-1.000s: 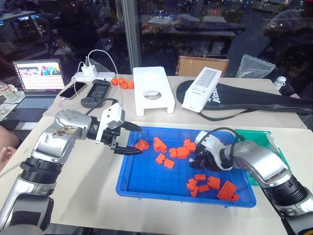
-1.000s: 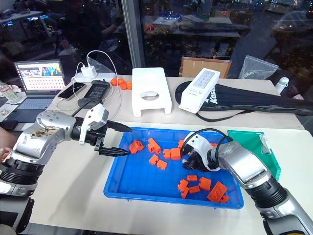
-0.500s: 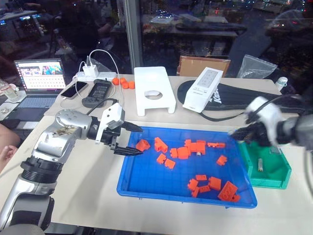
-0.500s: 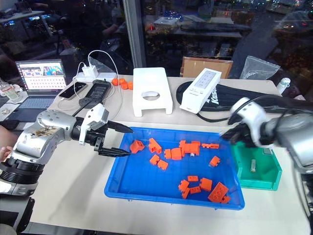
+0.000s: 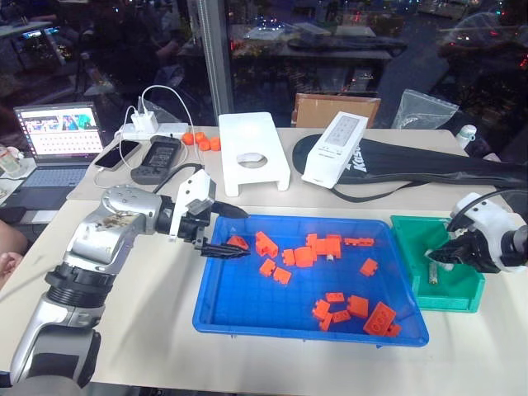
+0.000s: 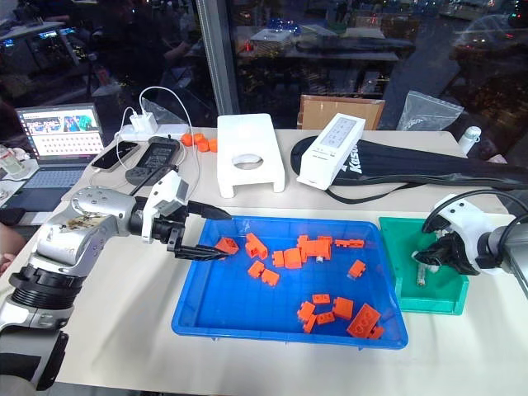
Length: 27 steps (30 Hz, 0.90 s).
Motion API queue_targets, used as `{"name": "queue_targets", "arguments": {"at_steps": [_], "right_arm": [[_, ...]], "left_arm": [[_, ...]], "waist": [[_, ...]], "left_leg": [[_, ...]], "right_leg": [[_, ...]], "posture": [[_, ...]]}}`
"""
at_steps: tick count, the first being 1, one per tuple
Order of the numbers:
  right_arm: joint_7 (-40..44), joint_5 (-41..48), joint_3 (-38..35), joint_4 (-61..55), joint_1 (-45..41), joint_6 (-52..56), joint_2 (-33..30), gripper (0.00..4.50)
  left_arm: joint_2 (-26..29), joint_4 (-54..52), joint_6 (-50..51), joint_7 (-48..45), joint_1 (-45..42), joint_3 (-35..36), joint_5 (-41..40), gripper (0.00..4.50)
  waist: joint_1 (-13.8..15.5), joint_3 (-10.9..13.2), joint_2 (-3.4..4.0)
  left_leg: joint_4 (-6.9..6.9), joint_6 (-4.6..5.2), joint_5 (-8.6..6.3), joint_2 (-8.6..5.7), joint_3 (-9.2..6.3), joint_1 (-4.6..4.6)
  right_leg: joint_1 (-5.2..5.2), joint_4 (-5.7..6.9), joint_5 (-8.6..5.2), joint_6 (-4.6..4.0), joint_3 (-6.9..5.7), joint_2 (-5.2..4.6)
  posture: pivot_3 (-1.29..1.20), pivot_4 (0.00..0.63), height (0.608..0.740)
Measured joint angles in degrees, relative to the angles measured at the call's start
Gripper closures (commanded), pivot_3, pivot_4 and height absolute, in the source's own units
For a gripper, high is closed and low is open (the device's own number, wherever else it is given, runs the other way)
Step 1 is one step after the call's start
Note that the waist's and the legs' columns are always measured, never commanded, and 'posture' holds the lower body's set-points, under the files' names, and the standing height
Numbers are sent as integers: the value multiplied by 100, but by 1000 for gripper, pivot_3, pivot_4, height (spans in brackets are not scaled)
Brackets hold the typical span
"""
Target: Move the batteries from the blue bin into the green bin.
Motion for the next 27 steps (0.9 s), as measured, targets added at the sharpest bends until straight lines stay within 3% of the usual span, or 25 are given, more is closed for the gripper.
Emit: {"name": "queue_targets", "arguments": {"at_steps": [4, 8, 12, 17, 21, 27], "right_arm": [[7, -43, 1, 4, -86, -45, -68, 684], [91, -110, 25, -65, -797, -238, -101, 684], [382, 51, 158, -593, -1416, -484, 329, 684], [742, 235, 1218, -1239, -1546, -591, 1177, 684], [734, -73, 1810, -1016, -1612, -825, 1599, 684], [893, -600, 2160, -370, -1737, -1381, 1749, 684]], "left_arm": [[-15, 0, 3, 67, -48, 50, -23, 0], [1, -11, 2, 68, -51, 256, -196, 0], [-27, -15, 3, 198, -61, 475, -344, 0], [-86, 106, -259, 431, -36, 543, -206, 0], [18, 78, -127, 272, 50, 565, -353, 0], [231, -54, 36, 172, 81, 667, -555, 0]], "waist": [[-6, 0, 1], [-53, -1, 15], [-56, 0, 13], [-1, 2, 9], [49, 3, 6], [67, 3, 6]], "left_leg": [[-1, 0, 0, 0, 0, 0], [-9, 0, 0, 0, 1, 6], [-12, 0, 0, 3, -1, 12], [2, 0, 0, 0, -7, -1], [11, -1, 0, -1, -6, -5], [11, 0, 0, 0, -6, -1]], "right_leg": [[0, 0, 0, 0, 0, 0], [-2, 0, 0, 0, 3, 1], [4, -2, 0, 0, 1, 4], [7, -5, 2, -2, -6, 0], [6, -4, 4, -4, -8, -1], [7, -1, 3, -2, -8, 0]], "posture": [[0, 150, 712], [0, 150, 712], [0, 150, 712], [0, 150, 712], [0, 150, 712], [0, 150, 712]]}}
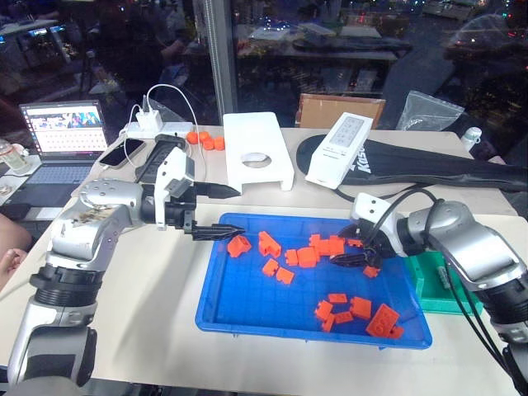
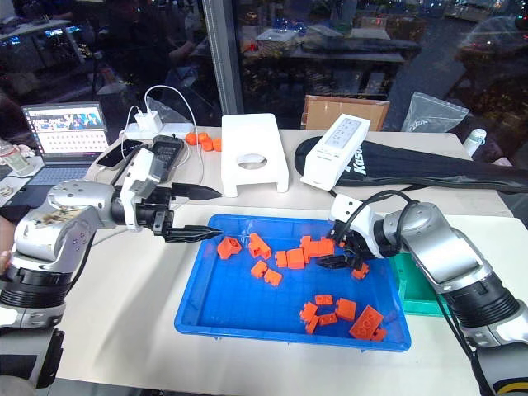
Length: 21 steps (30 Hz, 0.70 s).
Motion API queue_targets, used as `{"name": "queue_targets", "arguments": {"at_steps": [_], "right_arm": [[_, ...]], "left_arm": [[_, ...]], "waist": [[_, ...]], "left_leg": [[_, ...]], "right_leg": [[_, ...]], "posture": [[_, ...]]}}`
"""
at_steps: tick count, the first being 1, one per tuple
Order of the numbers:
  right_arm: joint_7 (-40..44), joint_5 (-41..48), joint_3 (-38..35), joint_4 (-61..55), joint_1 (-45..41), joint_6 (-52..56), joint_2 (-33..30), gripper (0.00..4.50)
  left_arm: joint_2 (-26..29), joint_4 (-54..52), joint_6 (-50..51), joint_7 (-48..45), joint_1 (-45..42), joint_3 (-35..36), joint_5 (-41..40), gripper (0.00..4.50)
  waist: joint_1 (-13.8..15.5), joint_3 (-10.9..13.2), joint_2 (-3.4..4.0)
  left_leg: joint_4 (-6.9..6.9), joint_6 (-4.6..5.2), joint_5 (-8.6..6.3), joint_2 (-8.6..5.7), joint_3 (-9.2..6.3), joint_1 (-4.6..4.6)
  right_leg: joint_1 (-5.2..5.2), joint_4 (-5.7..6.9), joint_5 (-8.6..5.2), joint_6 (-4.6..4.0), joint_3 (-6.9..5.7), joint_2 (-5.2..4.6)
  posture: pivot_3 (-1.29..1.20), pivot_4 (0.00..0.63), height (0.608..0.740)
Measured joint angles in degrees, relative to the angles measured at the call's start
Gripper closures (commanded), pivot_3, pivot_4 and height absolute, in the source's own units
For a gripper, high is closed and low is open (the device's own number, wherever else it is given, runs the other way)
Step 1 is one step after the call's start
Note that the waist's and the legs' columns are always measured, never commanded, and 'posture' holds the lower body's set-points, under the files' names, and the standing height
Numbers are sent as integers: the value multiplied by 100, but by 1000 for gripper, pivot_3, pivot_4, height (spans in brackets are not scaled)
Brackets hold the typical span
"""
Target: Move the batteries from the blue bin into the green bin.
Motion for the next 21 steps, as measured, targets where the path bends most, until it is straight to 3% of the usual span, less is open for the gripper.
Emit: {"name": "queue_targets", "arguments": {"at_steps": [7, 8, 10, 17, 21], "right_arm": [[186, -460, 297, 776, -169, -626, 503, 684], [212, -516, 319, 846, -182, -658, 542, 1068], [240, -567, 330, 941, -184, -713, 595, 1414], [353, -607, 296, 851, -166, -571, 619, 3764], [420, -547, 129, 498, -133, -376, 523, 3764]], "left_arm": [[89, -195, 101, 10, 96, 4, -116, 0], [114, -236, 118, 15, 113, 5, -122, 0], [144, -288, 132, 23, 147, 12, -127, 0], [158, -396, 194, 57, 192, 34, -139, 0], [149, -390, 192, 52, 188, 31, -135, 0]], "waist": [[-8, 0, -1], [-7, 0, -1], [-2, 0, -1], [38, 0, -1], [44, 0, -1]], "left_leg": [[1, 0, 0, 0, -1, 1], [2, 0, 0, 0, 0, 1], [2, 0, 0, 0, 0, 1], [5, 0, 0, 0, 0, 1], [5, 0, 0, 0, 0, 1]], "right_leg": [[0, 6, 1, -2, 0, 1], [1, 6, 1, -2, 0, 1], [2, 6, 1, -2, 0, 1], [2, 7, 1, -2, 0, 1], [1, 7, 1, -2, 0, 1]], "posture": [[0, 150, 712], [0, 150, 712], [0, 150, 712], [0, 150, 712], [0, 150, 712]]}}
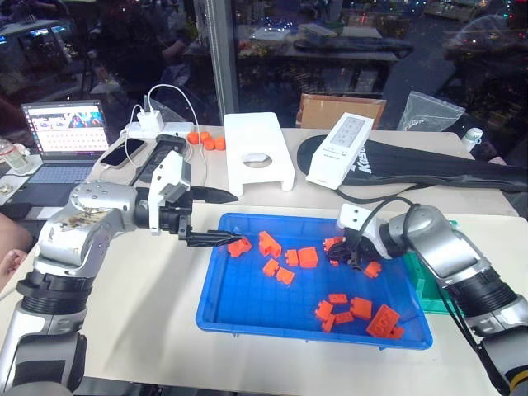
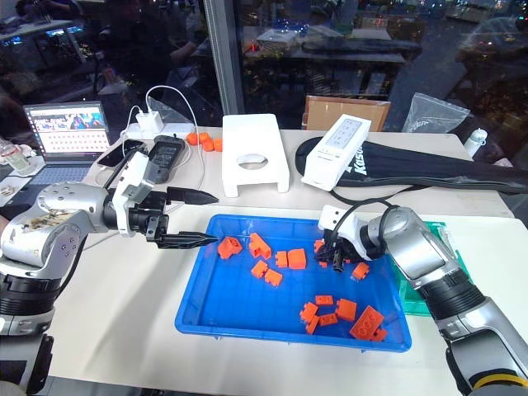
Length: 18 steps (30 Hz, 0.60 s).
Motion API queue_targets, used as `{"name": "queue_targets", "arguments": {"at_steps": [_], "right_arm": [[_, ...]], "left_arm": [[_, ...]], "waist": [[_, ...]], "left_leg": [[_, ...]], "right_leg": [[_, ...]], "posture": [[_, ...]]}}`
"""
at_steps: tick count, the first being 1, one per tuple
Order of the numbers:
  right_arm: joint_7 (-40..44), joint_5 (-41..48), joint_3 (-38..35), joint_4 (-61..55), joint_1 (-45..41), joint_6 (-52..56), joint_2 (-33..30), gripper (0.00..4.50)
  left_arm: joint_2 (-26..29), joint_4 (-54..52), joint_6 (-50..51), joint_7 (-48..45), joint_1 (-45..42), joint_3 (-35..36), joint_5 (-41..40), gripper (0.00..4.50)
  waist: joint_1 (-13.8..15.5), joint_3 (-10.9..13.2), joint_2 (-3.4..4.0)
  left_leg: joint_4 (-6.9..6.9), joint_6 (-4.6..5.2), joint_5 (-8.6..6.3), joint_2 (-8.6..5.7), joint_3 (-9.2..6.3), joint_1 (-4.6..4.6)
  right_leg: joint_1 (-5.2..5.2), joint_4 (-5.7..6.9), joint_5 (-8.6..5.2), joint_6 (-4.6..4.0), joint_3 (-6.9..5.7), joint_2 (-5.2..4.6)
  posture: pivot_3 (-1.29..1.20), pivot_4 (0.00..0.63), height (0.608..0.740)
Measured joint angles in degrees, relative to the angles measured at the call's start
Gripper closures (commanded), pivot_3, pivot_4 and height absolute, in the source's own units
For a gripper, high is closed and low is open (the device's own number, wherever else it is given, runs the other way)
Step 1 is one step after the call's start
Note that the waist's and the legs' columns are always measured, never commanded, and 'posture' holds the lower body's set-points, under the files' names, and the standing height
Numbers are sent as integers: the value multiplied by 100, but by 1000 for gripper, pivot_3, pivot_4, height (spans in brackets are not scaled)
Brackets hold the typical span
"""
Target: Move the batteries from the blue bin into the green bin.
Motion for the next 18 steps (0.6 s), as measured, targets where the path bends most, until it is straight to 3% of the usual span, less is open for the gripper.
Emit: {"name": "queue_targets", "arguments": {"at_steps": [6, 10, 15, 18], "right_arm": [[23, 164, -296, -418, 36, 295, -180, 3764], [62, 250, -470, -421, 36, 367, -388, 2867], [147, 8, -412, -145, 42, -16, -583, 1103], [159, -311, -199, 398, 19, -486, -486, 1103]], "left_arm": [[-44, 32, -24, -40, -37, -37, 12, 0], [-77, 89, -50, -65, -103, -49, 14, 0], [-83, 137, -72, -110, -116, -63, 21, 0], [-86, 146, -75, -127, -119, -73, 25, 0]], "waist": [[0, 0, 0], [2, 0, 0], [-1, 0, -1], [-20, 1, -1]], "left_leg": [[0, 0, 0, 0, 0, 0], [0, 0, 0, 0, 1, -1], [0, 0, 0, 0, 1, 1], [-2, 0, 0, 0, 1, 2]], "right_leg": [[0, -1, 0, 1, 0, 0], [0, -2, 0, 0, 0, -1], [0, -2, -1, 2, 0, 0], [-1, -1, -3, 5, 1, 1]], "posture": [[0, 150, 712], [0, 150, 712], [0, 150, 712], [0, 150, 712]]}}
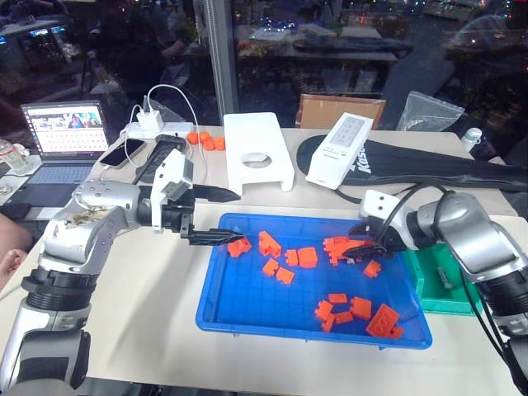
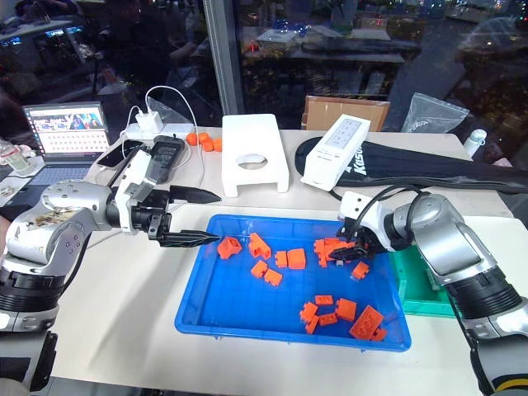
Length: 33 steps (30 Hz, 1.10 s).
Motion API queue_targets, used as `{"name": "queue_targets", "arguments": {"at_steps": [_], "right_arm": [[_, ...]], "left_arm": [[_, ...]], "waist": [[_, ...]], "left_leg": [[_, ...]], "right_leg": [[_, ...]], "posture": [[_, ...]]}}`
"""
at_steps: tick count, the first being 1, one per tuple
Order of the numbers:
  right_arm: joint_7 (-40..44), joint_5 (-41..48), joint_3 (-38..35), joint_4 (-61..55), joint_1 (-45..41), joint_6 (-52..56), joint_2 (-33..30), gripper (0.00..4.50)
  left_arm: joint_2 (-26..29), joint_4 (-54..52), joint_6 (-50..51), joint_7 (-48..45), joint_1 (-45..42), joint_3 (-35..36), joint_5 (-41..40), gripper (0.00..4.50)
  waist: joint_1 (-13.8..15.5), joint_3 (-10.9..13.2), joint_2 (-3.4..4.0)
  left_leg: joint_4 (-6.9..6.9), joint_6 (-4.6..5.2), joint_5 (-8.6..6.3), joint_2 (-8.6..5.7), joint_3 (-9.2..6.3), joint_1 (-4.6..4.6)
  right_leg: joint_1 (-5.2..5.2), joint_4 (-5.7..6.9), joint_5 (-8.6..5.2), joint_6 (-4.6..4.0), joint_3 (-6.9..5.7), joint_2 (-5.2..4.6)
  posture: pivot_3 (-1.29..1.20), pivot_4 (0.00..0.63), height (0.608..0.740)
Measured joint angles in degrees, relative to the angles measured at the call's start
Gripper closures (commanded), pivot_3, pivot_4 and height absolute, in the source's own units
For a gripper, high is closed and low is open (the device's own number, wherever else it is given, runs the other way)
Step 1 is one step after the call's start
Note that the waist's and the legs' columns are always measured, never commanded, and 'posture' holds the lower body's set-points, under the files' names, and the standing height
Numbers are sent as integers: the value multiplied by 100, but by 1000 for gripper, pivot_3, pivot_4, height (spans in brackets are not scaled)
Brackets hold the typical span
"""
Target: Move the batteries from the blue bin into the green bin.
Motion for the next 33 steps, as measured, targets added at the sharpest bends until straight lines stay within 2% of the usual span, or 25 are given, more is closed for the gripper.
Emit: {"name": "queue_targets", "arguments": {"at_steps": [8, 9, 10, 14, 19, 25, 33], "right_arm": [[213, -324, 248, 812, -224, -507, 322, 1103], [204, -348, 244, 967, -253, -534, 407, 1630], [199, -352, 244, 1015, -253, -537, 444, 1755], [234, -338, 215, 1008, -252, -531, 483, 3009], [340, -264, 98, 523, -223, -301, 322, 3022], [556, 140, -121, -747, 66, 472, 144, 3022], [236, 171, 282, -1170, -108, 802, 920, 3022]], "left_arm": [[22, -4, -1, 4, 9, -4, 34, 0], [35, -9, -1, 6, 22, -4, 46, 0], [37, -10, -1, 6, 27, -4, 48, 0], [50, -14, -1, 6, 56, -4, 70, 0], [52, -12, -8, 0, 76, -4, 105, 0], [47, 47, -37, -49, 57, -38, 144, 0], [13, 125, -144, -117, -45, -172, 231, 0]], "waist": [[1, 0, 0], [2, 0, 0], [3, 0, 0], [12, 0, 0], [18, 0, 0], [20, 0, 0], [-8, 0, 0]], "left_leg": [[0, 0, 0, 0, 0, 0], [0, 0, 0, 0, 0, -1], [1, 0, 0, -1, 0, -1], [1, 0, 0, -1, 0, -1], [1, 0, 0, -1, 0, -1], [0, 0, 0, 0, -1, -1], [3, 0, 0, 0, -1, -1]], "right_leg": [[1, 1, 3, -6, -1, 0], [1, 0, 4, -6, 0, 0], [2, 0, 4, -7, 0, 0], [2, 1, 8, -13, 0, -1], [2, 1, 7, -12, 0, -1], [2, 1, 6, -11, -1, 0], [-1, 5, 3, -4, -1, 1]], "posture": [[0, 150, 712], [0, 150, 712], [0, 150, 712], [0, 150, 712], [0, 150, 712], [0, 150, 712], [0, 150, 712]]}}
